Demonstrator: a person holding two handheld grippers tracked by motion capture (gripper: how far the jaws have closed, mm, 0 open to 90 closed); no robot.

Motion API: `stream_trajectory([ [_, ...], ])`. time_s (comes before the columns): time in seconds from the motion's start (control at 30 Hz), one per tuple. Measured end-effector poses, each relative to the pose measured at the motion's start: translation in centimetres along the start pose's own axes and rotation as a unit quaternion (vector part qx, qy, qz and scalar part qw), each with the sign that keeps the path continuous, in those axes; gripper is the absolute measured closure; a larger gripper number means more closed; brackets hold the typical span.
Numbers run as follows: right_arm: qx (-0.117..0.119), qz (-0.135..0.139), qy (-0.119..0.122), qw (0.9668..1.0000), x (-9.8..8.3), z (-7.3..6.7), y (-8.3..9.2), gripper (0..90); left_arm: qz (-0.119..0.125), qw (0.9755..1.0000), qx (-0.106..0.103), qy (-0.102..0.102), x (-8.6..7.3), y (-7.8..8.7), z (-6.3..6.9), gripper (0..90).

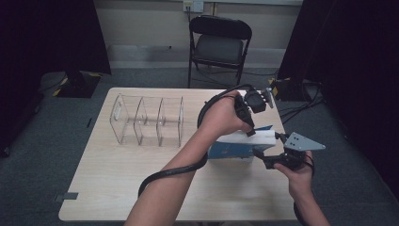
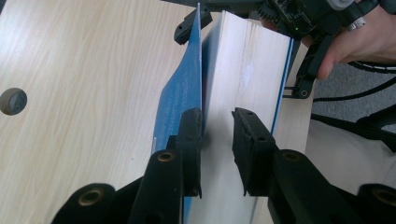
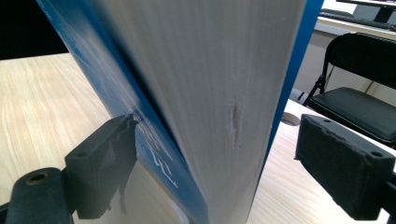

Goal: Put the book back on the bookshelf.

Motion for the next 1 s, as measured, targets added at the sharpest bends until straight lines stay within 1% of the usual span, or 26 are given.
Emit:
stream_trajectory([
  [0.03, -0.001, 0.001, 0.003, 1.0000, 0.1, 0.1, -0.1, 11.8, 0.004, 1.0000, 0.003, -0.003, -0.1, 0.0, -0.2, 70.4],
  [0.07, 0.001, 0.001, 0.002, 1.0000, 0.1, 0.1, -0.2, 11.8, 0.009, 1.0000, 0.003, 0.000, -0.2, 0.1, -0.4, 69.0],
  [0.13, 0.005, 0.001, 0.007, 1.0000, 0.2, 0.4, -0.4, 11.8, 0.019, 0.9998, 0.005, 0.004, -0.4, 0.1, -0.5, 63.1],
  [0.17, 0.007, 0.001, 0.009, 0.9999, 0.3, 0.4, -0.5, 11.8, 0.022, 0.9997, 0.007, 0.001, -0.4, 0.2, -0.7, 59.7],
  [0.23, 0.011, 0.000, 0.012, 0.9999, 0.5, 0.6, -0.6, 11.9, 0.023, 0.9997, 0.008, 0.002, -0.7, 0.3, -0.8, 57.7],
  [0.3, 0.016, -0.001, 0.017, 0.9997, 0.6, 0.7, -0.8, 12.0, 0.027, 0.9996, 0.010, 0.002, -0.9, 0.5, -0.9, 52.6],
  [0.33, 0.021, 0.001, 0.017, 0.9996, 0.7, 0.7, -0.9, 12.0, 0.032, 0.9994, 0.015, 0.003, -1.0, 0.7, -1.0, 50.3],
  [0.47, 0.036, -0.003, 0.029, 0.9989, 1.1, 0.9, -1.3, 12.0, 0.048, 0.9984, 0.027, 0.005, -1.6, 1.3, -1.1, 42.2],
  [0.53, 0.047, -0.006, 0.028, 0.9985, 1.2, 0.9, -1.5, 12.2, 0.053, 0.9980, 0.034, -0.001, -2.3, 1.7, -1.2, 41.7],
  [0.6, 0.058, -0.006, 0.031, 0.9978, 1.3, 0.9, -1.8, 12.6, 0.059, 0.9977, 0.034, 0.002, -3.0, 2.0, -1.1, 40.5],
  [0.67, 0.071, -0.007, 0.034, 0.9969, 1.4, 0.8, -2.0, 13.9, 0.070, 0.9968, 0.039, 0.010, -3.9, 2.3, -1.2, 38.7],
  [0.7, 0.074, -0.007, 0.034, 0.9967, 1.4, 0.7, -2.1, 15.0, 0.077, 0.9962, 0.037, 0.014, -4.4, 2.4, -1.2, 38.8],
  [0.77, 0.083, -0.005, 0.030, 0.9961, 1.4, 0.5, -2.1, 18.1, 0.092, 0.9947, 0.041, 0.019, -5.4, 2.6, -1.3, 37.9],
  [0.8, 0.089, -0.005, 0.023, 0.9957, 1.4, 0.5, -2.1, 20.3, 0.096, 0.9943, 0.040, 0.022, -5.9, 2.7, -1.3, 37.6],
  [0.83, 0.097, -0.004, 0.020, 0.9951, 1.3, 0.5, -2.0, 25.4, 0.100, 0.9938, 0.040, 0.029, -6.5, 2.8, -1.4, 37.0],
  [0.87, 0.102, -0.003, 0.021, 0.9946, 1.2, 0.6, -1.9, 28.1, 0.102, 0.9934, 0.043, 0.030, -7.0, 2.9, -1.5, 36.3],
  [0.9, 0.102, -0.004, 0.024, 0.9945, 1.2, 0.6, -1.8, 31.2, 0.104, 0.9929, 0.045, 0.035, -7.5, 3.0, -1.5, 35.6],
  [0.93, 0.104, -0.005, 0.028, 0.9942, 1.2, 0.7, -1.8, 34.2, 0.105, 0.9928, 0.046, 0.035, -8.1, 3.1, -1.5, 34.9],
  [1.0, 0.111, -0.011, 0.029, 0.9933, 1.2, 0.8, -1.6, 39.9, 0.115, 0.9915, 0.046, 0.041, -8.9, 3.2, -1.4, 33.4],
])
Point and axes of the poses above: each handheld gripper's, and its own axes: y roughly backward along the jaws, x roughly out of its top, z roughly to its right, the point moved 5 cm from there along -y, roughly forward along the jaws, and after that the axes turned 10 degrees about -x, right-handed, at the moved point
